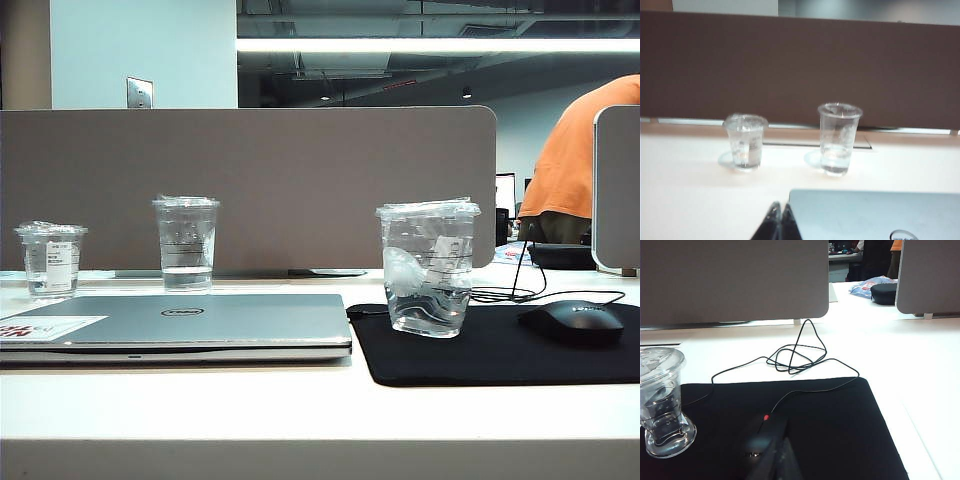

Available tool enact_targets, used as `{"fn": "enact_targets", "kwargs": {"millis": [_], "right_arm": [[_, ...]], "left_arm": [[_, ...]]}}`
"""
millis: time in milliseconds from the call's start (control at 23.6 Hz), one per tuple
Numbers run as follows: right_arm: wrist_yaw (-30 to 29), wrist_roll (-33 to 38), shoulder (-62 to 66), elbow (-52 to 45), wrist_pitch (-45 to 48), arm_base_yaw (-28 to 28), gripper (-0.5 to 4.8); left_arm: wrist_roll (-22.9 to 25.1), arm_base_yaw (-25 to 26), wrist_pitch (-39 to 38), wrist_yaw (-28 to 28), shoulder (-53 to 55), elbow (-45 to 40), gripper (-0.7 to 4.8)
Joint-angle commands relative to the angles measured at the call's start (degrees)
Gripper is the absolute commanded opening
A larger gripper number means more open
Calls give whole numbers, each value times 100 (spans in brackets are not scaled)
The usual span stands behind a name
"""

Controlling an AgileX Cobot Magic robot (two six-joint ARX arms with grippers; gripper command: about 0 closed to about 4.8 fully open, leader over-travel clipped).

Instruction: Pick up the coffee cup on the right and place it on the right side of the laptop.

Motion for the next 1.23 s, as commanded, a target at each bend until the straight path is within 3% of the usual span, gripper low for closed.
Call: {"fn": "enact_targets", "kwargs": {"millis": [42,212,425,1231], "right_arm": [[7,-11,-9,-33,114,-4,-7],[7,-11,-9,-33,111,-2,-7],[7,-11,-9,-33,111,-2,-7],[7,-9,-9,-33,111,-2,-7]], "left_arm": [[-20,-2,59,-50,33,-151,-6],[31,35,-369,-48,33,-190,-5],[33,402,-313,293,33,-190,-5],[28,404,-321,400,33,-190,-5]]}}
